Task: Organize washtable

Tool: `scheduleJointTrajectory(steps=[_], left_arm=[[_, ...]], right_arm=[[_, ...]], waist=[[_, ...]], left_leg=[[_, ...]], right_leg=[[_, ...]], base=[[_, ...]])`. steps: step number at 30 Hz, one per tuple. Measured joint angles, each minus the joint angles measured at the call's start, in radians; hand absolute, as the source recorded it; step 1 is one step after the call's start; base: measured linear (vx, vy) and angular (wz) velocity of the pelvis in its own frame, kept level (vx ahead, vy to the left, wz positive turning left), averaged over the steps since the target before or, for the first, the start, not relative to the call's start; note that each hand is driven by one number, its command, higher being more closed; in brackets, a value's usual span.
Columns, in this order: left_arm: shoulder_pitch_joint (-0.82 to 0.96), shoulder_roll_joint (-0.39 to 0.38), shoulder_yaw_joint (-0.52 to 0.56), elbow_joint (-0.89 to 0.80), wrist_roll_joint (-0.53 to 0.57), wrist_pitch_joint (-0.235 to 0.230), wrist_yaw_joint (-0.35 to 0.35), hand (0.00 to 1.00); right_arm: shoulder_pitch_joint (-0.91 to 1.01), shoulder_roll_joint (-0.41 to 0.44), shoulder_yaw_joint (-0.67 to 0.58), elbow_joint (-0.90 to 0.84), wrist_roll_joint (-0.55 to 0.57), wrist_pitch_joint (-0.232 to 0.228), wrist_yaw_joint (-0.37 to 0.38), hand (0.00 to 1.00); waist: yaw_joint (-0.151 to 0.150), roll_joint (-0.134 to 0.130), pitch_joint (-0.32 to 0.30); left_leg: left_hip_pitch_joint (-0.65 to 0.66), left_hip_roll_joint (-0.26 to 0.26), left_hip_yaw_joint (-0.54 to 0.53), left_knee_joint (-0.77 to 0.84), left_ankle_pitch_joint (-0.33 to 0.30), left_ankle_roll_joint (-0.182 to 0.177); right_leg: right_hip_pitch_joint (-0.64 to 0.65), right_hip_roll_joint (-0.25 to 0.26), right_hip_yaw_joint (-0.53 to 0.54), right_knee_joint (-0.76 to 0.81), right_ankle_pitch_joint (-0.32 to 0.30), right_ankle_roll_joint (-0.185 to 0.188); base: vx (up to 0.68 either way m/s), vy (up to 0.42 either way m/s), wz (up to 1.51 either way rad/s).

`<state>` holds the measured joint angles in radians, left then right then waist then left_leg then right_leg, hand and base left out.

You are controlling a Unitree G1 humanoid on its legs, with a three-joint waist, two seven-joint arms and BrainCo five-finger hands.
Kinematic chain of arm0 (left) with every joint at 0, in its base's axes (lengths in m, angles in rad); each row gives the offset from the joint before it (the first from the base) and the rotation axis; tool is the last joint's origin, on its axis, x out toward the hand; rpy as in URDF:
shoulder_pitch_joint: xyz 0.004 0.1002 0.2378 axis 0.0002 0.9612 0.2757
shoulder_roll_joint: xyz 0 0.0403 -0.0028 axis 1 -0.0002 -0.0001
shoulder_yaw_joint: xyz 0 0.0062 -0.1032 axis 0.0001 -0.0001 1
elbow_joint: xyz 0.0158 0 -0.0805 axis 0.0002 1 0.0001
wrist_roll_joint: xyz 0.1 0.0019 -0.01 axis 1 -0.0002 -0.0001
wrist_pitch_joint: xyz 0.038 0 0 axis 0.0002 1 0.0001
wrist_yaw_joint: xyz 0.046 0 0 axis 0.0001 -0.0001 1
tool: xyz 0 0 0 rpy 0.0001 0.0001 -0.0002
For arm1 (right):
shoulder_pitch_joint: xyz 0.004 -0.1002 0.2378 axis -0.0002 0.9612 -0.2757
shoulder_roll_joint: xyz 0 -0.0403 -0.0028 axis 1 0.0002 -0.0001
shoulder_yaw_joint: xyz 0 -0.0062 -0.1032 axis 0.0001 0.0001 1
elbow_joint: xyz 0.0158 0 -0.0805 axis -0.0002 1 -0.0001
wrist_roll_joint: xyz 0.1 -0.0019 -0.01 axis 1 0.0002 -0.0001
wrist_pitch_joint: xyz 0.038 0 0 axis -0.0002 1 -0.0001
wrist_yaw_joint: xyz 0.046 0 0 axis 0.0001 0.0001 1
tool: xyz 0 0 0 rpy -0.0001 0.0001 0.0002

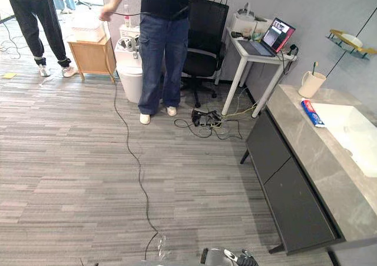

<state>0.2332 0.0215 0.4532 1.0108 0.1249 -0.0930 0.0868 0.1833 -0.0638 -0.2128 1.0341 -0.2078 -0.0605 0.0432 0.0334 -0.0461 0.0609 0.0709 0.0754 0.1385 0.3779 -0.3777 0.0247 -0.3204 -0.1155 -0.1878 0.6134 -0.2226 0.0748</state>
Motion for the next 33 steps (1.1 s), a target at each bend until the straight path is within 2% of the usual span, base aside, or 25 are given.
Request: scheduleJointTrajectory(steps=[1, 2, 3, 4, 5, 6, 7, 9, 11, 14, 15, 16, 17, 18, 19, 22, 23, 29, 33], left_arm=[[0.001, 0.000, 0.002, 0.000, 0.002, 0.000, 0.000, 0.00], [0.003, -0.003, 0.014, 0.001, 0.003, 0.000, -0.001, 0.00], [0.004, -0.005, 0.021, 0.001, 0.003, 0.000, 0.002, 0.00], [0.028, -0.013, 0.035, -0.001, 0.006, -0.001, 0.005, 0.00], [0.032, -0.012, 0.044, -0.003, 0.007, -0.002, 0.004, 0.00], [0.019, -0.019, 0.063, -0.004, 0.007, 0.001, 0.005, 0.00], [0.014, -0.034, 0.065, -0.020, 0.007, -0.001, 0.003, 0.00], [0.012, -0.041, 0.061, -0.026, 0.004, -0.005, 0.001, 0.00], [0.013, -0.034, 0.046, -0.025, 0.003, -0.006, 0.001, 0.00], [0.010, -0.022, -0.004, -0.024, 0.003, -0.011, 0.001, 0.00], [0.009, -0.019, -0.016, -0.022, 0.003, -0.014, 0.001, 0.00], [0.004, -0.024, -0.028, -0.018, 0.000, -0.016, 0.002, 0.00], [0.009, -0.033, -0.029, -0.008, -0.005, -0.022, 0.002, 0.00], [0.008, -0.020, -0.030, 0.005, -0.005, -0.021, 0.001, 0.00], [0.006, -0.002, -0.033, 0.014, -0.004, -0.020, -0.001, 0.00], [0.006, 0.016, -0.045, 0.022, 0.001, -0.020, -0.001, 0.00], [0.016, 0.055, -0.100, 0.061, 0.026, -0.021, 0.000, 0.00], [0.016, 0.050, -0.101, 0.061, 0.025, -0.021, 0.000, 0.00], [0.018, 0.040, -0.105, 0.061, 0.020, -0.028, 0.004, 0.00]], right_arm=[[0.000, 0.000, 0.000, 0.001, 0.000, 0.000, -0.001, 0.00], [0.000, -0.003, -0.001, 0.006, -0.001, 0.001, -0.002, 0.00], [0.000, -0.003, -0.001, 0.005, -0.001, 0.001, -0.004, 0.00], [0.000, 0.004, 0.002, 0.001, -0.005, 0.006, -0.016, 0.00], [0.003, 0.010, 0.006, 0.001, -0.012, 0.012, -0.021, 0.00], [0.006, -0.007, 0.003, 0.002, -0.028, 0.025, -0.020, 0.00], [0.005, -0.016, 0.015, 0.001, -0.030, 0.028, -0.025, 0.00], [-0.013, -0.025, 0.018, 0.018, -0.028, 0.038, -0.026, 0.00], [-0.028, -0.025, 0.024, 0.046, -0.026, 0.040, -0.026, 0.00], [-0.040, -0.036, 0.052, 0.053, -0.026, 0.039, -0.020, 0.00], [-0.041, -0.039, 0.057, 0.059, -0.026, 0.037, -0.019, 0.00], [-0.041, -0.045, 0.057, 0.061, -0.026, 0.035, -0.020, 0.00], [-0.041, -0.055, 0.066, 0.070, -0.027, 0.035, -0.020, 0.00], [-0.043, -0.047, 0.072, 0.073, -0.027, 0.040, -0.021, 0.00], [-0.038, -0.040, 0.075, 0.073, -0.028, 0.036, -0.020, 0.00], [-0.028, -0.028, 0.078, 0.082, -0.029, 0.033, -0.019, 0.00], [-0.043, -0.042, 0.174, 0.117, -0.029, 0.002, -0.018, 0.00], [-0.043, -0.042, 0.173, 0.117, -0.029, 0.002, -0.018, 0.00], [-0.041, -0.045, 0.162, 0.121, -0.018, -0.001, -0.020, 0.00]], waist=[[0.001, 0.000, 0.000], [-0.001, -0.001, 0.000], [-0.004, 0.000, -0.001], [-0.019, 0.004, -0.014], [-0.022, -0.007, -0.022], [-0.014, 0.013, -0.033], [-0.014, 0.028, -0.035], [-0.008, 0.036, -0.027], [-0.012, 0.023, -0.019], [-0.004, 0.024, -0.015], [-0.001, 0.025, -0.016], [0.010, 0.033, -0.014], [0.018, 0.049, -0.024], [0.016, 0.039, -0.029], [0.004, 0.021, -0.040], [0.007, 0.001, -0.063], [-0.019, 0.001, -0.079], [-0.019, 0.002, -0.080], [-0.015, 0.007, -0.086]], left_leg=[[0.010, 0.006, 0.001, -0.011, -0.005, -0.010], [0.035, 0.014, 0.001, -0.036, -0.011, -0.030], [0.050, 0.020, 0.002, -0.050, -0.015, -0.047], [0.077, 0.044, -0.001, -0.057, -0.021, -0.096], [0.069, 0.048, -0.001, -0.026, -0.021, -0.109], [0.016, 0.095, -0.015, 0.113, -0.028, -0.122], [-0.098, 0.141, -0.052, 0.313, 0.000, -0.138], [-0.168, 0.176, -0.055, 0.412, -0.009, -0.135], [-0.183, 0.166, -0.050, 0.338, -0.009, -0.137], [-0.221, 0.142, -0.071, 0.130, 0.000, -0.153], [-0.232, 0.124, -0.099, 0.064, 0.018, -0.168], [-0.240, 0.112, -0.115, 0.003, 0.074, -0.172], [-0.227, 0.110, -0.113, -0.022, 0.181, -0.150], [-0.204, 0.095, -0.109, -0.044, 0.187, -0.149], [-0.179, 0.065, -0.102, -0.088, 0.199, -0.131], [-0.160, 0.033, -0.082, -0.129, 0.215, -0.111], [-0.163, -0.044, -0.063, -0.151, 0.241, -0.059], [-0.167, -0.047, -0.070, -0.157, 0.241, -0.059], [-0.167, -0.069, -0.088, -0.188, 0.249, -0.058]], right_leg=[[0.002, 0.014, 0.008, -0.069, 0.011, -0.005], [0.002, 0.037, 0.025, -0.155, 0.047, -0.017], [0.005, 0.044, 0.029, -0.179, 0.065, -0.027], [0.025, 0.066, 0.021, -0.233, 0.122, -0.055], [0.040, 0.070, 0.022, -0.257, 0.169, -0.073], [0.055, 0.112, 0.003, -0.265, 0.195, -0.101], [0.088, 0.145, 0.000, -0.311, 0.187, -0.118], [0.149, 0.176, 0.009, -0.381, 0.189, -0.132], [0.219, 0.173, 0.023, -0.434, 0.191, -0.135], [0.278, 0.152, 0.046, -0.487, 0.190, -0.134], [0.283, 0.144, 0.050, -0.499, 0.190, -0.130], [0.286, 0.142, 0.054, -0.502, 0.190, -0.120], [0.295, 0.144, 0.068, -0.513, 0.185, -0.101], [0.309, 0.128, 0.078, -0.520, 0.186, -0.090], [0.318, 0.101, 0.078, -0.533, 0.184, -0.071], [0.321, 0.068, 0.085, -0.549, 0.187, -0.048], [0.314, -0.001, 0.118, -0.597, 0.215, 0.002], [0.313, -0.003, 0.109, -0.598, 0.214, 0.004], [0.314, -0.013, 0.091, -0.611, 0.217, 0.011]], base=[[0.34, -0.127, -0.04], [0.31, -0.131, -0.03], [0.54, -0.250, 0.10], [0.50, -0.239, 0.18], [0.64, -0.325, 0.12], [0.53, -0.283, 0.10], [0.50, -0.281, -0.02], [0.42, -0.218, -0.13], [0.38, -0.158, -0.14], [0.23, -0.018, -0.15], [0.16, 0.086, -0.23], [0.10, 0.105, -0.36], [0.08, 0.152, -0.36], [0.08, 0.188, -0.18], [0.08, 0.183, 0.04], [0.04, 0.113, 0.02], [0.00, 0.000, 0.00], [0.00, 0.000, 0.04], [0.01, 0.006, 0.14]])
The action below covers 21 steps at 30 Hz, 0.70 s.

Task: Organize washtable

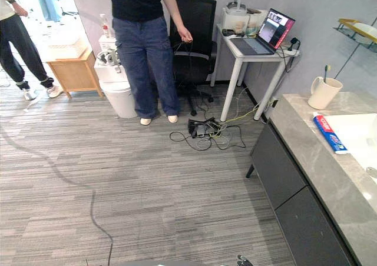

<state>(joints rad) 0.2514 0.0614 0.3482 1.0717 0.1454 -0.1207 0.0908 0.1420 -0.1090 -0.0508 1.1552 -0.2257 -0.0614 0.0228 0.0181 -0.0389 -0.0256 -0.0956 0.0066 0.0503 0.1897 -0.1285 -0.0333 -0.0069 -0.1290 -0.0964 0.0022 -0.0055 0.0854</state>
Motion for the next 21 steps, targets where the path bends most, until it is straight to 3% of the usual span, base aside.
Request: scheduleJointTrajectory(steps=[6, 16, 17, 21], left_arm=[[0.002, 0.005, -0.032, 0.024, -0.057, -0.031, 0.009, 0.00], [-0.003, 0.005, -0.039, 0.029, -0.067, -0.044, 0.023, 0.00], [-0.009, 0.003, -0.038, 0.027, -0.073, -0.044, 0.023, 0.00], [-0.032, -0.010, -0.022, -0.015, -0.075, -0.045, 0.023, 0.00]], right_arm=[[-0.001, 0.006, -0.097, 0.024, 0.065, -0.002, -0.010, 0.00], [-0.012, 0.014, -0.143, 0.035, 0.067, -0.003, -0.027, 0.00], [-0.020, 0.015, -0.139, 0.033, 0.067, -0.004, -0.027, 0.00], [-0.034, 0.014, -0.138, -0.030, 0.066, -0.011, -0.027, 0.00]], waist=[[0.000, -0.005, -0.008], [0.003, -0.001, 0.010], [0.002, 0.000, 0.031], [0.009, 0.022, 0.127]], left_leg=[[0.000, -0.043, -0.012, -0.053, 0.033, 0.022], [0.036, -0.038, -0.004, -0.123, 0.074, 0.019], [0.034, -0.022, -0.006, -0.104, 0.068, 0.014], [-0.074, 0.048, -0.032, 0.184, -0.071, -0.013]], right_leg=[[0.002, -0.027, -0.013, -0.045, 0.028, 0.024], [0.005, -0.021, -0.010, -0.052, 0.040, 0.010], [0.003, -0.014, -0.011, -0.029, 0.029, -0.002], [-0.020, 0.030, -0.035, 0.114, -0.068, -0.017]], base=[[0.05, 0.038, 0.07], [-0.03, -0.008, -0.02], [-0.10, -0.067, 0.07], [-0.17, -0.063, 0.17]])
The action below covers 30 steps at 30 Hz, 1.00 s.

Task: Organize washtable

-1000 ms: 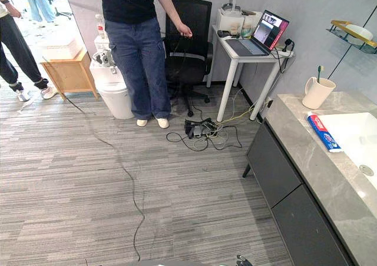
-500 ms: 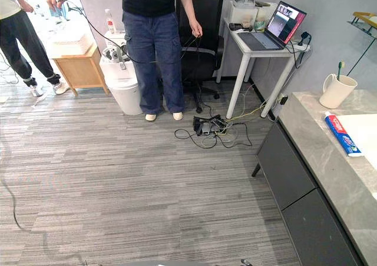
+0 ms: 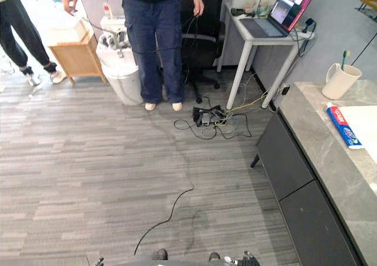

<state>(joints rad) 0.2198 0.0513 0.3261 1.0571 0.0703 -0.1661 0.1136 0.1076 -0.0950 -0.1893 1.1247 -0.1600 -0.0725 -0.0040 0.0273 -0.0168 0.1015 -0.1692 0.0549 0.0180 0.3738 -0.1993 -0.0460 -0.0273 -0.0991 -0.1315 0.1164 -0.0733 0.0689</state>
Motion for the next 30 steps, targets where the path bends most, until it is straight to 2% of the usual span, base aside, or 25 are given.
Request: scheduleJointTrajectory(steps=[1, 3, 6, 8, 9, 10, 11, 12, 13, 14, 15, 16, 17, 18, 19, 20, 21, 23, 24, 25, 26, 27, 28, 29, 30], left_arm=[[0.000, -0.003, 0.001, -0.015, 0.000, 0.000, 0.000, 0.00], [-0.005, -0.008, 0.014, -0.039, -0.005, -0.001, 0.000, 0.00], [-0.002, -0.025, 0.040, -0.042, -0.022, -0.006, 0.002, 0.00], [0.006, -0.049, 0.084, -0.043, -0.022, -0.008, 0.003, 0.00], [0.002, -0.066, 0.107, -0.043, -0.022, -0.009, 0.005, 0.00], [-0.001, -0.073, 0.119, -0.044, -0.022, -0.010, 0.006, 0.00], [0.002, -0.073, 0.129, -0.039, -0.026, -0.010, 0.011, 0.00], [-0.006, -0.071, 0.130, -0.033, -0.030, -0.006, 0.020, 0.00], [-0.010, -0.075, 0.129, -0.031, -0.030, -0.006, 0.020, 0.00], [-0.011, -0.076, 0.125, -0.028, -0.029, -0.006, 0.020, 0.00], [-0.015, -0.072, 0.116, -0.028, -0.019, -0.004, 0.019, 0.00], [-0.017, -0.069, 0.117, -0.028, -0.018, -0.004, 0.019, 0.00], [-0.024, -0.067, 0.116, -0.030, -0.018, -0.001, 0.018, 0.00], [-0.027, -0.062, 0.116, -0.031, -0.018, 0.004, 0.017, 0.00], [-0.029, -0.057, 0.117, -0.031, -0.018, 0.005, 0.018, 0.00], [-0.040, -0.044, 0.117, -0.030, -0.019, 0.006, 0.018, 0.00], [-0.047, -0.041, 0.120, -0.030, -0.017, 0.007, 0.020, 0.00], [-0.065, -0.041, 0.118, -0.031, -0.017, 0.007, 0.021, 0.00], [-0.076, -0.040, 0.117, -0.032, -0.016, 0.006, 0.021, 0.00], [-0.077, -0.041, 0.116, -0.034, -0.016, 0.006, 0.021, 0.00], [-0.063, -0.045, 0.117, -0.035, -0.016, 0.006, 0.020, 0.00], [-0.067, -0.052, 0.117, -0.035, -0.015, 0.008, 0.020, 0.00], [-0.069, -0.059, 0.117, -0.046, -0.010, 0.007, 0.018, 0.00], [-0.089, -0.074, 0.125, -0.070, -0.002, 0.007, 0.017, 0.00], [-0.091, -0.086, 0.135, -0.080, 0.003, 0.006, 0.017, 0.00]], right_arm=[[0.006, 0.000, 0.000, -0.010, 0.000, 0.000, -0.003, 0.00], [0.005, 0.003, 0.002, -0.014, 0.000, 0.001, -0.014, 0.00], [-0.002, 0.002, 0.004, -0.027, 0.001, 0.001, -0.014, 0.00], [0.009, -0.001, 0.011, -0.067, 0.002, -0.002, -0.014, 0.00], [0.005, -0.003, 0.004, -0.087, 0.014, -0.008, -0.014, 0.00], [0.009, 0.007, -0.007, -0.098, 0.020, -0.011, -0.013, 0.00], [0.018, 0.024, -0.015, -0.114, 0.043, -0.020, -0.013, 0.00], [0.019, 0.035, -0.024, -0.125, 0.055, -0.028, -0.013, 0.00], [0.018, 0.039, -0.025, -0.129, 0.068, -0.031, -0.010, 0.00], [0.018, 0.048, -0.036, -0.146, 0.081, -0.037, -0.006, 0.00], [0.019, 0.053, -0.046, -0.164, 0.090, -0.037, 0.001, 0.00], [0.018, 0.060, -0.047, -0.168, 0.092, -0.037, 0.004, 0.00], [0.018, 0.057, -0.047, -0.167, 0.091, -0.040, 0.007, 0.00], [0.018, 0.069, -0.044, -0.168, 0.090, -0.040, 0.007, 0.00], [0.017, 0.075, -0.044, -0.168, 0.091, -0.043, 0.008, 0.00], [0.018, 0.089, -0.044, -0.165, 0.093, -0.047, 0.008, 0.00], [0.016, 0.093, -0.044, -0.163, 0.099, -0.051, 0.008, 0.00], [0.005, 0.091, -0.042, -0.154, 0.112, -0.055, 0.008, 0.00], [-0.004, 0.091, -0.040, -0.129, 0.112, -0.055, 0.008, 0.00], [-0.007, 0.091, -0.040, -0.128, 0.112, -0.055, 0.008, 0.00], [-0.005, 0.092, -0.040, -0.128, 0.112, -0.054, 0.008, 0.00], [-0.006, 0.089, -0.042, -0.130, 0.110, -0.053, 0.008, 0.00], [-0.004, 0.087, -0.042, -0.129, 0.109, -0.052, 0.008, 0.00], [0.003, 0.088, -0.043, -0.131, 0.109, -0.052, 0.008, 0.00], [0.003, 0.086, -0.042, -0.131, 0.108, -0.051, 0.009, 0.00]], waist=[[0.016, 0.009, 0.009], [0.045, 0.005, 0.019], [0.049, 0.005, 0.020], [0.072, 0.011, -0.011], [0.099, 0.011, -0.029], [0.103, 0.014, -0.026], [0.096, 0.007, -0.024], [0.094, 0.012, -0.018], [0.096, 0.018, -0.013], [0.092, 0.026, -0.013], [0.075, 0.027, -0.009], [0.066, 0.027, -0.006], [0.058, 0.034, 0.001], [0.046, 0.016, -0.001], [0.039, 0.011, -0.003], [0.039, -0.015, -0.003], [0.037, -0.021, -0.003], [0.037, -0.022, -0.004], [0.037, -0.028, -0.009], [0.036, -0.029, -0.010], [0.024, -0.028, -0.027], [0.013, -0.023, -0.037], [0.012, -0.006, -0.047], [0.007, 0.002, -0.044], [0.009, 0.008, -0.043]], left_leg=[[-0.038, 0.025, -0.006, 0.059, -0.022, -0.001], [-0.069, 0.043, -0.004, 0.088, -0.039, -0.012], [-0.087, 0.034, -0.001, 0.066, -0.037, -0.010], [-0.118, 0.033, 0.051, 0.030, -0.020, 0.019], [-0.126, 0.046, 0.096, 0.014, -0.017, 0.028], [-0.114, 0.044, 0.109, 0.017, -0.021, 0.035], [-0.095, 0.020, 0.124, 0.047, -0.045, 0.063], [-0.089, 0.016, 0.136, 0.093, -0.087, 0.068], [-0.075, 0.018, 0.146, 0.103, -0.101, 0.066], [-0.029, 0.020, 0.173, 0.093, -0.110, 0.069], [0.023, 0.020, 0.180, 0.090, -0.129, 0.070], [0.054, 0.024, 0.182, 0.089, -0.140, 0.072], [0.102, 0.036, 0.190, 0.080, -0.171, 0.074], [0.143, 0.045, 0.203, 0.076, -0.193, 0.065], [0.158, 0.049, 0.209, 0.073, -0.199, 0.065], [0.189, 0.056, 0.236, 0.047, -0.206, 0.056], [0.201, 0.063, 0.247, 0.034, -0.208, 0.053], [0.256, 0.096, 0.305, -0.032, -0.209, 0.021], [0.303, 0.098, 0.360, -0.088, -0.195, -0.022], [0.326, 0.096, 0.378, -0.110, -0.195, -0.035], [0.370, 0.096, 0.390, -0.129, -0.195, -0.059], [0.376, 0.116, 0.387, -0.118, -0.194, -0.062], [0.363, 0.147, 0.371, -0.054, -0.177, -0.091], [0.271, 0.195, 0.283, 0.209, -0.118, -0.074], [0.209, 0.210, 0.240, 0.345, -0.054, -0.037]], right_leg=[[-0.010, 0.022, -0.004, 0.011, -0.009, -0.002], [-0.013, 0.039, -0.002, 0.010, -0.009, -0.002], [-0.017, 0.035, 0.027, -0.045, -0.002, -0.001], [-0.046, 0.022, 0.050, -0.110, 0.022, 0.012], [-0.103, 0.008, 0.038, -0.022, 0.002, -0.002], [-0.124, -0.012, 0.028, 0.085, -0.024, 0.001], [-0.103, -0.066, 0.022, 0.188, -0.064, 0.033], [-0.103, -0.077, 0.031, 0.244, -0.100, 0.045], [-0.123, -0.079, 0.035, 0.302, -0.106, 0.039], [-0.179, -0.085, 0.055, 0.464, -0.096, 0.020], [-0.223, -0.098, 0.051, 0.613, -0.051, -0.036], [-0.239, -0.099, 0.052, 0.670, -0.020, -0.053], [-0.247, -0.098, 0.049, 0.756, 0.018, -0.053], [-0.260, -0.096, 0.032, 0.795, -0.015, -0.051], [-0.269, -0.096, 0.014, 0.795, -0.043, -0.050], [-0.301, -0.091, -0.031, 0.771, -0.099, -0.041], [-0.316, -0.084, -0.062, 0.742, -0.117, -0.040], [-0.336, -0.037, -0.207, 0.538, -0.126, -0.036], [-0.333, -0.010, -0.290, 0.380, -0.092, -0.058], [-0.329, 0.004, -0.315, 0.337, -0.071, -0.084], [-0.312, 0.033, -0.319, 0.277, -0.013, -0.170], [-0.302, 0.055, -0.320, 0.281, -0.019, -0.215], [-0.285, 0.080, -0.324, 0.272, -0.038, -0.216], [-0.233, 0.123, -0.313, 0.237, -0.061, -0.225], [-0.206, 0.142, -0.294, 0.214, -0.067, -0.226]], base=[[-0.07, -0.012, -0.01], [-0.04, -0.018, -0.05], [0.01, 0.021, -0.07], [0.07, 0.100, -0.62], [0.11, 0.097, -0.82], [0.22, 0.095, -0.69], [0.24, 0.075, -0.38], [0.21, 0.062, -0.38], [0.13, 0.048, -0.49], [0.10, 0.062, -0.38], [0.12, 0.066, -0.27], [0.13, 0.062, -0.16], [0.12, 0.044, -0.25], [0.09, 0.030, -0.30], [0.15, -0.036, -0.49], [0.16, -0.065, -0.48], [0.26, -0.106, -0.69], [0.35, -0.095, -0.79], [0.41, -0.087, -0.80], [0.50, -0.108, -0.74], [0.47, -0.078, -0.39], [0.58, -0.106, -0.31], [0.60, -0.141, -0.29], [0.58, -0.175, -0.40], [0.56, -0.159, -0.87]])
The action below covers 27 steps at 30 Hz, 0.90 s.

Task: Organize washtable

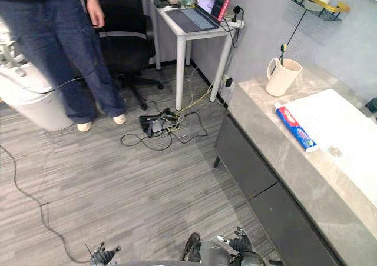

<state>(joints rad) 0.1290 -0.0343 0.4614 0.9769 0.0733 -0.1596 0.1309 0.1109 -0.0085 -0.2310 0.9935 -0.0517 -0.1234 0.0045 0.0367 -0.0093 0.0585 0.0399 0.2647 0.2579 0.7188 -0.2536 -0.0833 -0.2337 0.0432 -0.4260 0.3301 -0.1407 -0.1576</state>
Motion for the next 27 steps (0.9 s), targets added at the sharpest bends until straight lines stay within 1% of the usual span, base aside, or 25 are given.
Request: scheduleJointTrajectory(steps=[1, 2, 3, 4, 5, 6, 7, 8, 9, 11, 12, 13, 14, 15, 16, 17, 18, 20, 21, 22, 23, 24, 25, 26, 27], left_arm=[[0.002, -0.013, 0.005, -0.012, -0.001, 0.000, 0.000, 0.00], [0.002, -0.012, 0.008, -0.027, -0.005, 0.000, -0.001, 0.00], [0.002, -0.011, 0.008, -0.038, -0.005, 0.000, -0.001, 0.00], [0.004, -0.010, 0.002, -0.053, -0.008, -0.003, 0.001, 0.00], [0.005, -0.008, 0.000, -0.057, -0.012, -0.003, 0.001, 0.00], [0.007, -0.006, 0.000, -0.064, -0.015, -0.004, 0.001, 0.00], [0.008, -0.002, -0.019, -0.063, -0.015, -0.003, 0.001, 0.00], [0.009, 0.000, -0.026, -0.064, -0.015, -0.003, 0.002, 0.00], [0.009, -0.006, -0.028, -0.061, -0.016, -0.004, 0.002, 0.00], [0.006, -0.001, -0.030, -0.060, -0.022, -0.005, 0.002, 0.00], [0.006, -0.002, -0.032, -0.057, -0.023, -0.005, 0.002, 0.00], [0.004, 0.003, -0.028, -0.043, -0.024, -0.006, 0.003, 0.00], [0.002, 0.021, -0.021, -0.025, -0.023, -0.005, 0.005, 0.00], [0.001, 0.017, -0.017, -0.024, -0.023, -0.005, 0.006, 0.00], [0.001, 0.011, -0.002, -0.023, -0.024, -0.004, 0.005, 0.00], [0.000, 0.010, 0.015, -0.014, -0.023, -0.003, 0.005, 0.00], [0.000, 0.012, 0.016, -0.007, -0.023, -0.002, 0.005, 0.00], [-0.002, 0.012, 0.012, 0.011, -0.018, 0.001, 0.001, 0.00], [-0.003, 0.012, 0.011, 0.015, -0.014, 0.002, 0.001, 0.00], [0.001, 0.012, -0.001, 0.015, -0.013, 0.002, -0.001, 0.00], [0.001, 0.012, -0.004, 0.017, -0.013, 0.002, -0.005, 0.00], [-0.001, 0.011, -0.016, 0.034, -0.013, 0.003, -0.018, 0.00], [-0.003, 0.011, -0.020, 0.036, -0.014, 0.004, -0.021, 0.00], [-0.006, 0.009, -0.023, 0.036, -0.016, 0.003, -0.023, 0.00], [-0.010, 0.010, -0.025, 0.037, -0.017, 0.004, -0.023, 0.00]], right_arm=[[0.001, 0.001, 0.003, 0.000, 0.001, 0.003, -0.002, 0.00], [0.001, 0.005, 0.004, 0.001, 0.001, 0.011, -0.004, 0.00], [0.002, 0.006, 0.004, 0.003, 0.001, 0.016, -0.004, 0.00], [0.008, 0.009, 0.003, 0.004, 0.001, 0.022, -0.005, 0.00], [0.009, 0.011, 0.001, 0.004, 0.000, 0.023, -0.006, 0.00], [0.010, 0.011, 0.001, 0.004, 0.000, 0.023, -0.007, 0.00], [0.010, 0.008, -0.001, 0.004, 0.000, 0.023, -0.007, 0.00], [0.004, 0.006, -0.001, 0.002, 0.001, 0.023, -0.007, 0.00], [0.004, 0.008, -0.006, 0.003, 0.001, 0.025, -0.007, 0.00], [0.004, 0.012, -0.010, 0.005, 0.000, 0.025, -0.005, 0.00], [0.006, 0.013, -0.022, 0.009, 0.000, 0.025, -0.003, 0.00], [0.004, 0.020, -0.029, 0.023, 0.000, 0.027, -0.004, 0.00], [0.010, 0.031, -0.039, 0.022, -0.001, 0.030, -0.005, 0.00], [0.011, 0.034, -0.051, 0.022, 0.000, 0.031, -0.003, 0.00], [0.020, 0.038, -0.075, 0.023, 0.000, 0.035, -0.002, 0.00], [0.029, 0.048, -0.098, 0.025, 0.000, 0.040, -0.005, 0.00], [0.037, 0.056, -0.126, 0.022, 0.002, 0.041, -0.005, 0.00], [0.042, 0.062, -0.186, 0.007, 0.003, 0.046, 0.001, 0.00], [0.042, 0.065, -0.203, 0.006, 0.003, 0.048, 0.001, 0.00], [0.041, 0.067, -0.221, 0.004, 0.004, 0.055, 0.001, 0.00], [0.042, 0.065, -0.224, 0.004, 0.006, 0.056, 0.001, 0.00], [0.042, 0.053, -0.225, 0.010, 0.006, 0.058, 0.001, 0.00], [0.040, 0.050, -0.225, 0.011, 0.006, 0.058, 0.001, 0.00], [0.033, 0.045, -0.226, 0.016, 0.006, 0.061, 0.000, 0.00], [0.028, 0.043, -0.226, 0.022, 0.006, 0.062, 0.000, 0.00]], waist=[[0.012, 0.005, 0.001], [0.031, 0.001, 0.006], [0.032, -0.006, 0.010], [0.035, -0.012, 0.012], [0.035, -0.014, 0.012], [0.035, -0.019, 0.016], [0.036, -0.010, 0.017], [0.037, -0.006, 0.018], [0.033, -0.005, 0.020], [0.034, -0.010, 0.022], [0.035, -0.009, 0.019], [0.037, -0.009, 0.011], [0.028, -0.027, 0.002], [0.026, -0.026, -0.002], [0.029, -0.021, -0.008], [0.032, -0.026, -0.011], [0.031, -0.030, -0.014], [0.031, -0.018, -0.017], [0.033, -0.018, -0.017], [0.035, -0.018, -0.020], [0.033, -0.013, -0.024], [0.034, 0.001, -0.039], [0.034, 0.004, -0.041], [0.034, 0.010, -0.045], [0.032, 0.011, -0.045]], left_leg=[[-0.098, 0.023, -0.073, 0.228, 0.039, 0.034], [-0.170, 0.039, -0.104, 0.373, 0.036, 0.036], [-0.200, 0.034, -0.113, 0.410, 0.034, 0.041], [-0.258, 0.031, -0.139, 0.437, 0.028, 0.047], [-0.284, 0.030, -0.150, 0.431, 0.025, 0.044], [-0.330, 0.022, -0.163, 0.394, 0.024, 0.044], [-0.373, 0.009, -0.183, 0.326, 0.023, 0.043], [-0.384, 0.005, -0.183, 0.282, 0.019, 0.037], [-0.407, -0.042, -0.222, 0.086, -0.001, 0.004], [-0.418, -0.086, -0.283, -0.077, 0.005, -0.005], [-0.404, -0.107, -0.328, -0.236, 0.030, -0.032], [-0.386, -0.120, -0.304, -0.266, 0.113, -0.034], [-0.375, -0.121, -0.232, -0.273, 0.087, -0.012], [-0.374, -0.107, -0.202, -0.260, 0.069, 0.004], [-0.365, -0.073, -0.137, -0.225, 0.040, 0.031], [-0.328, -0.055, -0.059, -0.215, 0.017, 0.052], [-0.294, -0.050, -0.002, -0.224, 0.013, 0.060], [-0.212, -0.028, 0.135, -0.238, -0.002, 0.085], [-0.190, -0.024, 0.173, -0.234, -0.003, 0.088], [-0.162, -0.021, 0.207, -0.220, -0.004, 0.089], [-0.151, -0.021, 0.204, -0.209, -0.004, 0.089], [-0.148, -0.017, 0.186, -0.216, -0.005, 0.088], [-0.149, -0.014, 0.186, -0.219, -0.005, 0.086], [-0.153, -0.004, 0.186, -0.227, -0.019, 0.065], [-0.154, -0.002, 0.186, -0.230, -0.028, 0.051]], right_leg=[[0.048, 0.033, 0.057, -0.026, -0.013, -0.004], [0.098, 0.049, 0.113, -0.037, -0.031, -0.007], [0.124, 0.055, 0.145, -0.044, -0.040, -0.003], [0.173, 0.059, 0.202, -0.066, -0.057, 0.003], [0.192, 0.059, 0.230, -0.073, -0.064, 0.005], [0.218, 0.060, 0.292, -0.081, -0.079, 0.019], [0.251, 0.057, 0.354, -0.092, -0.091, 0.034], [0.266, 0.056, 0.386, -0.096, -0.096, 0.039], [0.306, 0.036, 0.473, -0.110, -0.108, 0.061], [0.317, 0.008, 0.526, -0.113, -0.124, 0.088], [0.315, -0.008, 0.578, -0.114, -0.137, 0.110], [0.321, -0.035, 0.645, -0.122, -0.146, 0.133], [0.299, -0.065, 0.682, -0.131, -0.113, 0.150], [0.293, -0.066, 0.693, -0.133, -0.085, 0.162], [0.283, -0.070, 0.702, -0.137, -0.036, 0.173], [0.276, -0.082, 0.697, -0.125, -0.010, 0.195], [0.258, -0.088, 0.687, -0.098, -0.001, 0.191], [0.201, -0.099, 0.641, -0.003, 0.016, 0.207], [0.183, -0.101, 0.620, 0.022, 0.026, 0.199], [0.158, -0.119, 0.561, 0.040, 0.043, 0.202], [0.149, -0.122, 0.514, 0.029, 0.058, 0.199], [0.123, -0.128, 0.426, -0.006, 0.085, 0.190], [0.114, -0.129, 0.391, -0.025, 0.097, 0.193], [0.107, -0.130, 0.333, -0.075, 0.114, 0.194], [0.106, -0.126, 0.310, -0.104, 0.119, 0.200]], base=[[0.65, -0.098, -1.31], [0.64, -0.061, -1.38], [0.63, -0.006, -1.37], [0.31, 0.014, -1.05], [0.43, 0.113, -1.33], [0.38, 0.185, -1.39], [0.47, 0.240, -1.42], [0.52, 0.345, -1.68], [0.45, 0.338, -1.36], [0.38, 0.353, -1.18], [0.37, 0.463, -1.48], [0.44, 0.536, -1.69], [0.35, 0.435, -1.53], [0.35, 0.402, -1.46], [0.31, 0.411, -1.62], [0.33, 0.460, -1.79], [0.22, 0.333, -1.66], [0.12, 0.214, -1.67], [0.05, 0.144, -1.89], [0.00, 0.052, -1.71], [-0.02, 0.056, -2.22], [-0.03, 0.013, -1.80], [-0.04, -0.024, -1.94], [-0.03, -0.046, -1.31], [-0.04, -0.087, -1.47]])
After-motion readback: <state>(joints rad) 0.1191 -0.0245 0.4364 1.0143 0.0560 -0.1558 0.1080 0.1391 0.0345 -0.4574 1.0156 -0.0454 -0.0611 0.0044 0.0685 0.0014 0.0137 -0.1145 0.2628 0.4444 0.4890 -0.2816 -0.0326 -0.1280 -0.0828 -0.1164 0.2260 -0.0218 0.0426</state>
